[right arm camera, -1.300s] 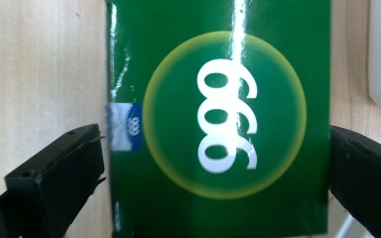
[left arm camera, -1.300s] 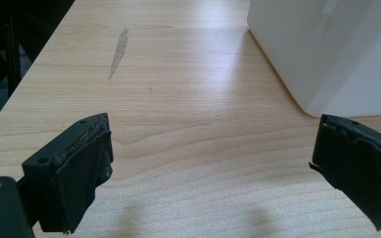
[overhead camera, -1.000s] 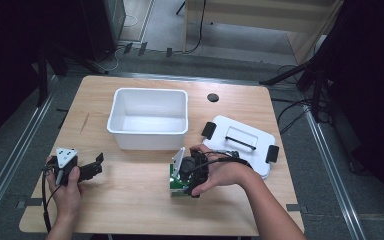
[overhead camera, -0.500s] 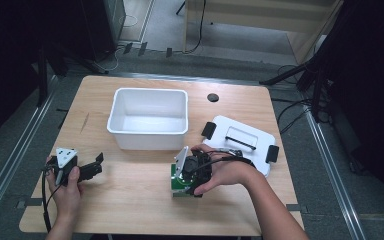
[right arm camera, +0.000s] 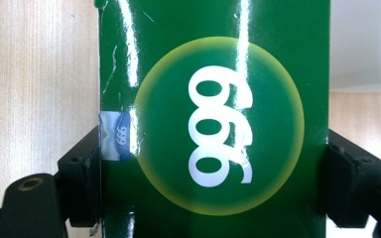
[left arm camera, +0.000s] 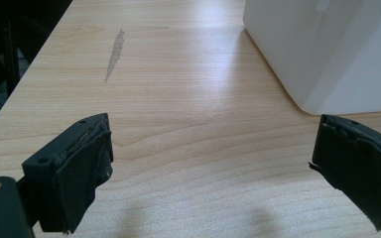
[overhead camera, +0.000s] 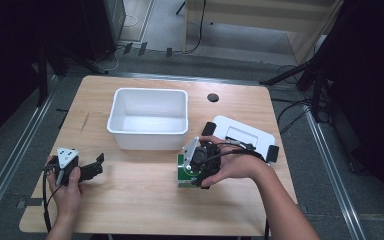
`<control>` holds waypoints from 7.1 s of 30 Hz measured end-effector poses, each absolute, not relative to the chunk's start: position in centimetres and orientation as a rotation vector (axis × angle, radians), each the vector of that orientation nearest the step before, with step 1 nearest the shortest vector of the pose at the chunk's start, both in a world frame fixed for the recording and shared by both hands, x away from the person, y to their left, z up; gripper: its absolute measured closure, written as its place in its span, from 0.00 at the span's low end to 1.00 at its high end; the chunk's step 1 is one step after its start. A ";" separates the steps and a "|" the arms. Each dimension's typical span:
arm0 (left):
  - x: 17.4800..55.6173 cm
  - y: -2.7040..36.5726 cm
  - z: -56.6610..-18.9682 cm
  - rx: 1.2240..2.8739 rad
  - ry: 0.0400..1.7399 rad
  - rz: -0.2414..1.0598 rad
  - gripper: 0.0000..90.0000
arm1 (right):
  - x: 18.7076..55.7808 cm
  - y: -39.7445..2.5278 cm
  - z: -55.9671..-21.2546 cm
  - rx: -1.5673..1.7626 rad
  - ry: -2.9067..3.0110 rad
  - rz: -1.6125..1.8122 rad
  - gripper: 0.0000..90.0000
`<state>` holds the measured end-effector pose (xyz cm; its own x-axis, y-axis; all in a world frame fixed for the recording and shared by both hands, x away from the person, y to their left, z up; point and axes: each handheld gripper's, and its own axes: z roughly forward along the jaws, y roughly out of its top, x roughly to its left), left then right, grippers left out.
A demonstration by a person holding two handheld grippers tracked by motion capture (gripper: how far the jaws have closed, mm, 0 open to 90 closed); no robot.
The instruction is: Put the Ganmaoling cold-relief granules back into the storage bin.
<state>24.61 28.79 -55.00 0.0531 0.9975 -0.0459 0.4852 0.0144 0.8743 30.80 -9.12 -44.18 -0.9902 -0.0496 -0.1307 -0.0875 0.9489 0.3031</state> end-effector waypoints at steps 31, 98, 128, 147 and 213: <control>24.6 28.8 -55.0 1.573 1.526 0.849 0.04 | 34.2 -11.7 -39.6 -0.037 2.962 0.476 0.18; 24.4 29.6 -54.8 1.504 1.564 0.805 0.04 | 41.6 -6.7 -30.0 0.006 2.894 0.548 0.18; 24.4 29.7 -54.8 1.498 1.560 0.799 0.04 | 43.3 -1.2 -32.0 -0.088 2.892 0.491 0.18; 24.5 29.8 -54.9 1.488 1.558 0.792 0.04 | 45.6 1.3 -36.3 -0.129 2.861 0.459 0.18; 24.5 29.8 -54.9 1.490 1.557 0.783 0.04 | 47.7 1.7 -42.8 0.080 2.865 0.328 0.08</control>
<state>24.48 29.83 -54.86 0.0405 0.9893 -0.1405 0.4766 0.1044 0.8729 47.71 1.69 -42.82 -0.9657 0.0833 -0.2458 0.0256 0.9731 0.2290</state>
